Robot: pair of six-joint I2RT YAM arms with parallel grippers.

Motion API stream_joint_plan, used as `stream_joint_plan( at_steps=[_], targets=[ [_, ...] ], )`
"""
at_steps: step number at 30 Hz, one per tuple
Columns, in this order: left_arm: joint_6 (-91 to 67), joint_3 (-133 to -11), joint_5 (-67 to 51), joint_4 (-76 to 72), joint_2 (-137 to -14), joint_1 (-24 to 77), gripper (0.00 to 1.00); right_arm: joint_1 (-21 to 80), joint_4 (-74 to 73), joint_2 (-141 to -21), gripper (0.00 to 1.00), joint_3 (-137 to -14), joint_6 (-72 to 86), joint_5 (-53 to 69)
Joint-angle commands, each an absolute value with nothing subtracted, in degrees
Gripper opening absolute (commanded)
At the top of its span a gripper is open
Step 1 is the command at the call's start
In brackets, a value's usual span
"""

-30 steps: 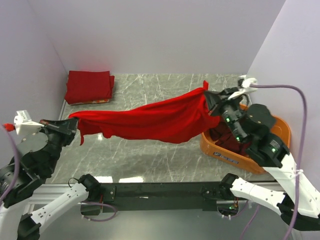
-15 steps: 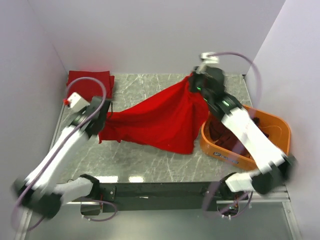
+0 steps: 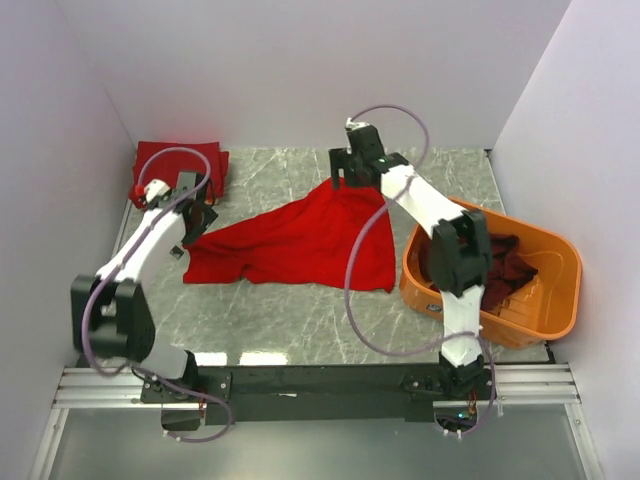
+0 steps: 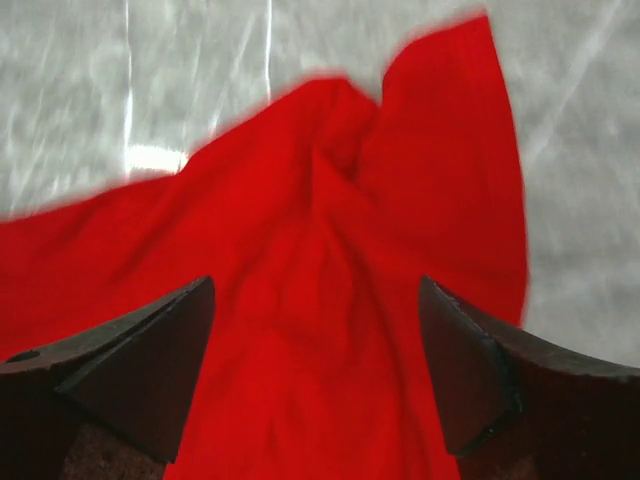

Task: Fold and stack the t-shirts
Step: Flatten the tshirt out

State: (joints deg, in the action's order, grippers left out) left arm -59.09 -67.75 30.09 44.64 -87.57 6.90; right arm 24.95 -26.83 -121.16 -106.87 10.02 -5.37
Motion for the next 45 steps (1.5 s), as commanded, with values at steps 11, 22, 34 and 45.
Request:
stream_joint_plan(
  at_steps=[11,22,34,45],
  targets=[
    [-62.49,-39.2,20.3,36.22,-59.25,6.68,0.99,24.79,-11.25,-72.55,0.91,-63.93,18.19,8.86],
    [-59.33,-40.33,21.27,28.84,-72.93,1.5,0.95,24.79,-13.88,-53.36,0.92,-51.07,17.14,11.25],
    [-58.8,-42.1,19.86,24.96,-85.15,-2.54,0.72,24.79,-15.91,-48.25,0.92,-50.72,16.17,9.93],
    [-57.83,-40.88,16.87,24.17,-85.96,-3.52,0.01,24.79,-16.44,-46.41,0.92,-50.36,16.0,8.0]
  ],
)
